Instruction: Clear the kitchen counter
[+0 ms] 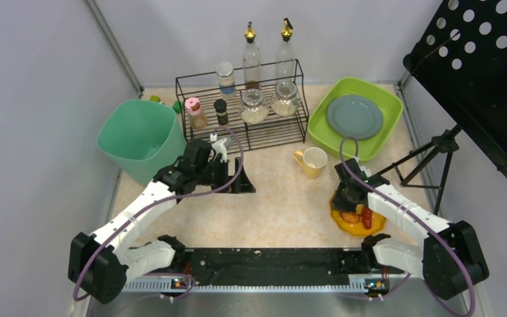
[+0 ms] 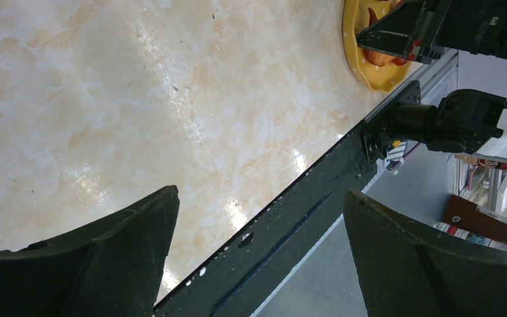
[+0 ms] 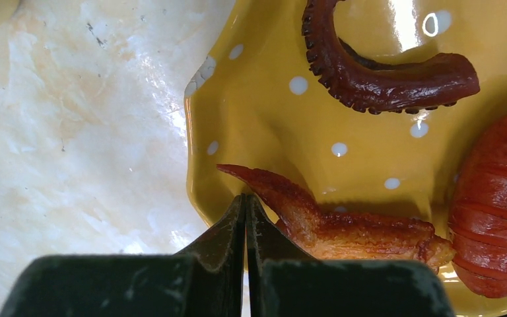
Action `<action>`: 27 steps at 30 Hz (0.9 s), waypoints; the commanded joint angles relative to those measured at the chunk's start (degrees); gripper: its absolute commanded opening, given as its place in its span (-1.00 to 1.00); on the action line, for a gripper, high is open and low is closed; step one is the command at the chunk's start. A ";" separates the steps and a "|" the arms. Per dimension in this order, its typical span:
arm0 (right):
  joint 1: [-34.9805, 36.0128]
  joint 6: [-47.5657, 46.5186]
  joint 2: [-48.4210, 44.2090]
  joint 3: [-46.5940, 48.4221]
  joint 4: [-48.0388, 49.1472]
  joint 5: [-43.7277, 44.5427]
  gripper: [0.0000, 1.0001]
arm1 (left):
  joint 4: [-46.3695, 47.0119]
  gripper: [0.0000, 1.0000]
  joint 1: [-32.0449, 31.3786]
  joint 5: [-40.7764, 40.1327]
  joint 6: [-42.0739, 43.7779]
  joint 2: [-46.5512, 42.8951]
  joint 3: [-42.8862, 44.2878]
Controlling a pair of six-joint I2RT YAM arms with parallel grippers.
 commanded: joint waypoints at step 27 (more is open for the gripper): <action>15.36 8.83 12.92 -0.71 19.04 -5.74 -1.00 | 0.00 0.97 -0.16 -1.77 1.35 -0.28 1.43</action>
